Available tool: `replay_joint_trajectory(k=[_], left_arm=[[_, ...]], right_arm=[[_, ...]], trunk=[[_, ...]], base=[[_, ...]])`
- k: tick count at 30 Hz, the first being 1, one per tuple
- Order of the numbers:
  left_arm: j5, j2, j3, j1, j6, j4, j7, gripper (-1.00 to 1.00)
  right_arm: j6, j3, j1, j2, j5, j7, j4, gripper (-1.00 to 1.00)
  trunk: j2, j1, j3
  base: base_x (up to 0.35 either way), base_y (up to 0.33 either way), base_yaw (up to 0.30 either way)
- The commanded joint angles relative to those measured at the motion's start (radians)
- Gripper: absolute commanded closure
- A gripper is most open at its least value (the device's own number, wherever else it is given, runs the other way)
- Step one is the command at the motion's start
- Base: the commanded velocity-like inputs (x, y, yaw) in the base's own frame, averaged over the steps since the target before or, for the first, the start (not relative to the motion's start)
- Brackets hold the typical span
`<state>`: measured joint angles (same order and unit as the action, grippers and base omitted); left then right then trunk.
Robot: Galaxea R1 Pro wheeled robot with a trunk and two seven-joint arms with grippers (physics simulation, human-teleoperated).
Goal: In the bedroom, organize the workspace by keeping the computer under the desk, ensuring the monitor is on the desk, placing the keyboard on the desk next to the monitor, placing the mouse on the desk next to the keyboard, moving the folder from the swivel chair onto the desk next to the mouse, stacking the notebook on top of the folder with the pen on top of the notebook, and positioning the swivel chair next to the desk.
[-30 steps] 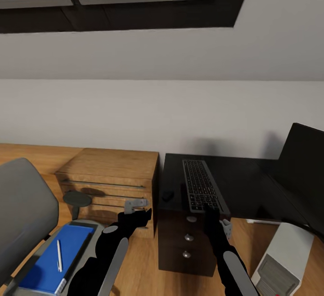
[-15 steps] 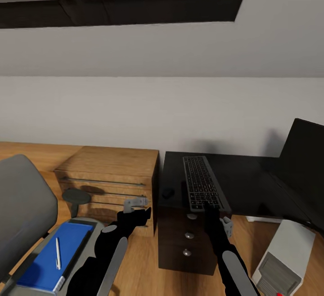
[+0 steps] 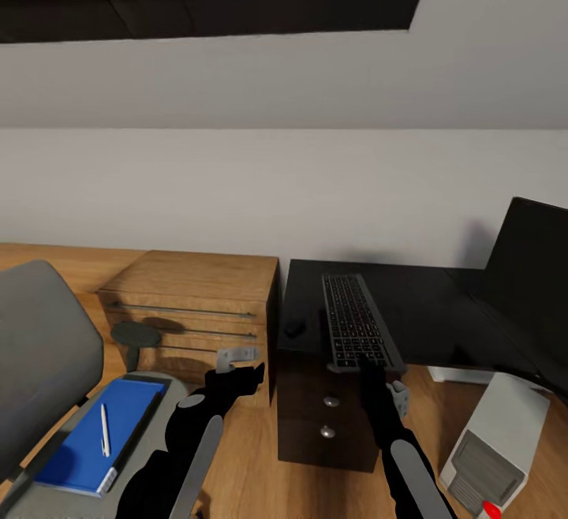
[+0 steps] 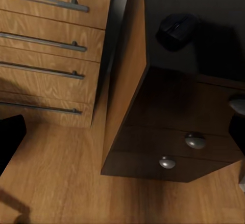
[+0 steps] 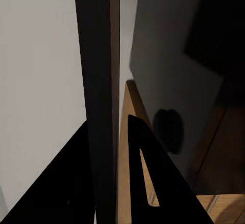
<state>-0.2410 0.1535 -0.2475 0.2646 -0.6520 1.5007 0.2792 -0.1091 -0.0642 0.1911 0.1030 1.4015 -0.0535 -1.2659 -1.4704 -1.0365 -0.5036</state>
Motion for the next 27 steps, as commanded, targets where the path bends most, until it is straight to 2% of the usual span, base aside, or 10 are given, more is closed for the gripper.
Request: replay_joint_trajectory(k=[1, 20, 27], left_arm=[[-0.011, 0.0, -0.001, 0.001, -0.003, 0.001, 0.009, -1.0], [-0.011, 0.0, -0.002, 0.001, -0.003, 0.001, 0.009, -1.0], [-0.012, -0.001, -0.003, 0.001, -0.002, -0.001, 0.009, -1.0]], right_arm=[[-0.006, -0.002, 0.001, 0.0, 0.011, -0.006, 0.0, 1.0], [-0.006, -0.002, 0.001, -0.001, 0.011, -0.006, 0.0, 1.0], [-0.006, -0.002, 0.001, 0.0, 0.011, -0.005, 0.0, 1.0]], trunk=[[-0.008, -0.004, -0.004], [-0.141, -0.077, -0.064], [-0.141, -0.077, -0.064]], base=[[-0.004, 0.0, 0.0], [0.0, 0.0, 0.0], [0.0, 0.0, 0.0]])
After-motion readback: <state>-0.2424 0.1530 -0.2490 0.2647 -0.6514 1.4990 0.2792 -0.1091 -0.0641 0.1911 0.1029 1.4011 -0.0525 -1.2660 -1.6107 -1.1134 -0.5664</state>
